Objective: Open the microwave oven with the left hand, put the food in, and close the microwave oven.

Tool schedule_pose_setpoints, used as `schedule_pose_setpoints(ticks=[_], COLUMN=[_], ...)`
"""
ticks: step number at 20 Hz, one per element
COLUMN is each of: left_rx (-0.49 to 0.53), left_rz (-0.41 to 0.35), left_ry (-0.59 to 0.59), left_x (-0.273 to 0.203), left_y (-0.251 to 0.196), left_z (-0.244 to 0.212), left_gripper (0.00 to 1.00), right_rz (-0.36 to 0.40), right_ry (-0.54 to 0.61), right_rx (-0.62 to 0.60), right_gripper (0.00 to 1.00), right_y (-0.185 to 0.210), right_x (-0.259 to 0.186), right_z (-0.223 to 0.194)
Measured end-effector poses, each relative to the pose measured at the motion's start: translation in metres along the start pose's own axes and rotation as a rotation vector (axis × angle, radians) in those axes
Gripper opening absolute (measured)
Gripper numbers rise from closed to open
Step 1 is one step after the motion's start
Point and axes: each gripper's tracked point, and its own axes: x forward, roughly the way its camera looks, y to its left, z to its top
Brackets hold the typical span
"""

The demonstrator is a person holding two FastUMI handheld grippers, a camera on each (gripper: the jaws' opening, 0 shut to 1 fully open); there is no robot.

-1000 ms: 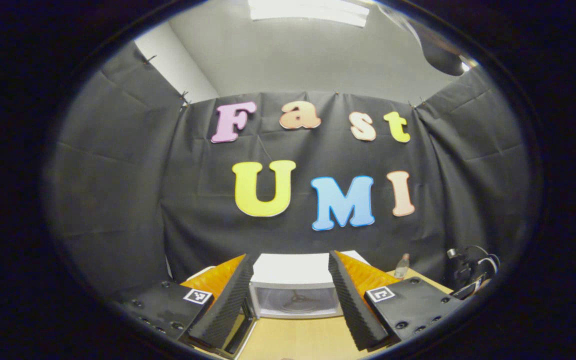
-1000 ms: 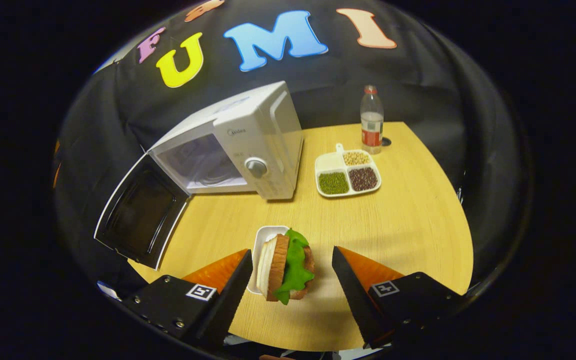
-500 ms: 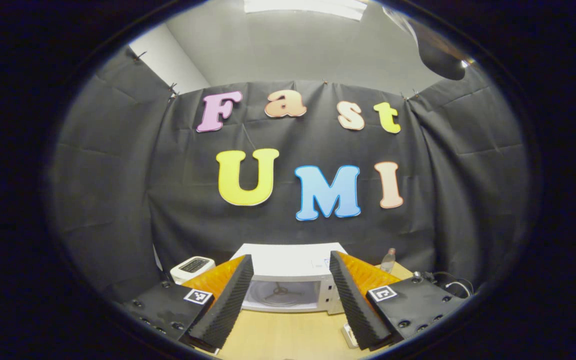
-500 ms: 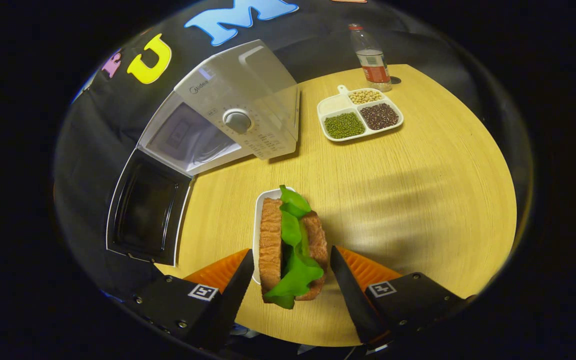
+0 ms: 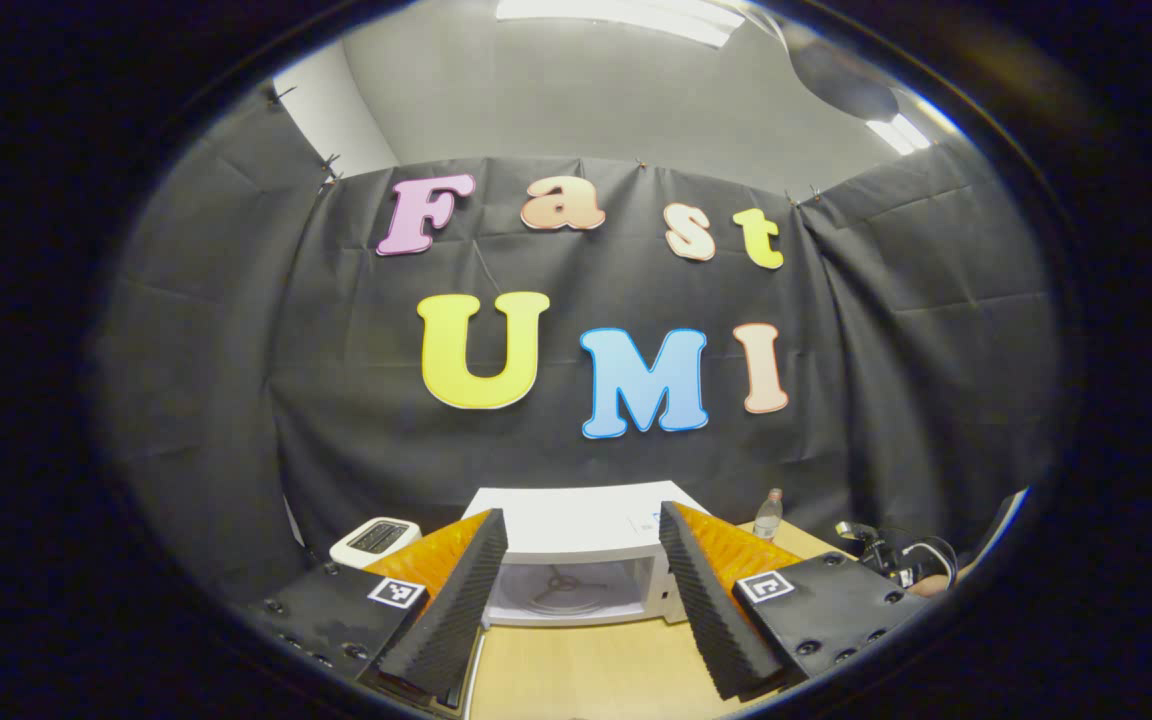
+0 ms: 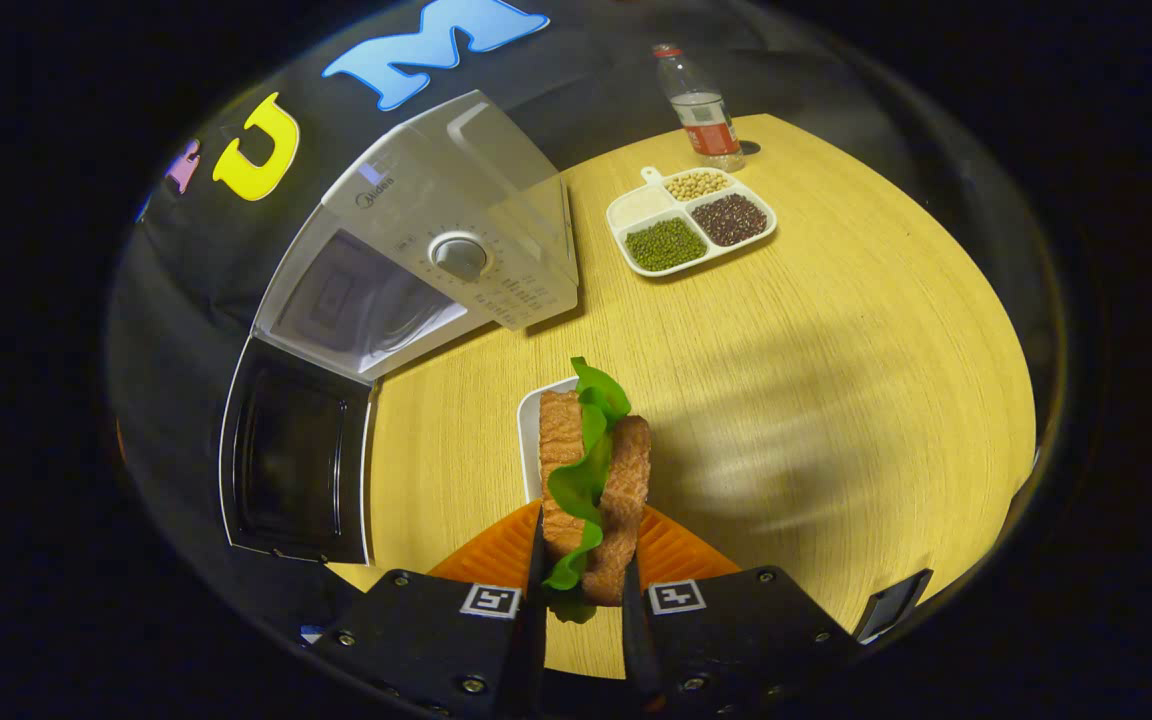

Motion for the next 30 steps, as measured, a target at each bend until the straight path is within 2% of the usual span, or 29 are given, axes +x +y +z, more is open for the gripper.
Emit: schedule_pose_setpoints(ticks=[2,7,9,10,11,14,16,17,18,21,24,27,30], left_rx=[-0.008,-0.025,-0.032,-0.033,-0.034,-0.013,-0.008,-0.01,-0.011,-0.02,-0.022,-0.019,-0.028], left_rz=[-0.016,-0.047,-0.053,-0.053,-0.052,-0.02,0.003,0.015,0.028,0.068,0.111,0.159,0.204], left_ry=[-0.005,-0.019,-0.029,-0.034,-0.041,-0.047,-0.055,-0.057,-0.054,-0.032,-0.019,0.003,0.025], left_x=[-0.002,-0.011,-0.015,-0.019,-0.021,-0.031,-0.037,-0.04,-0.044,-0.052,-0.063,-0.071,-0.077], left_y=[0.019,0.065,0.083,0.093,0.102,0.134,0.152,0.161,0.168,0.193,0.218,0.245,0.27], left_z=[-0.001,0.003,0.005,0.005,0.006,0.009,0.013,0.014,0.01,0.0,-0.009,-0.017,-0.027], left_gripper=[1.0,1.0,1.0,1.0,1.0,0.97,0.95,1.0,0.97,1.0,1.0,0.99,1.0], right_rz=[0.012,0.122,0.198,0.231,0.258,0.334,0.328,0.324,0.329,0.346,0.282,0.282,0.269], right_ry=[-0.046,-0.169,-0.214,-0.223,-0.231,-0.236,-0.247,-0.257,-0.267,-0.315,-0.331,-0.371,-0.461], right_rx=[0.034,0.138,0.176,0.195,0.218,0.293,0.321,0.331,0.35,0.447,0.462,0.511,0.623], right_gripper=[0.32,0.31,0.32,0.36,0.32,0.31,0.32,0.32,0.32,0.32,0.32,0.32,0.33], right_y=[0.015,0.077,0.109,0.122,0.135,0.172,0.185,0.193,0.202,0.225,0.236,0.252,0.258], right_x=[-0.013,-0.038,-0.043,-0.044,-0.042,-0.032,-0.019,-0.011,-0.002,0.026,0.067,0.102,0.137], right_z=[0.006,0.019,0.023,0.022,0.024,0.026,0.031,0.036,0.039,0.056,0.065,0.08,0.105])
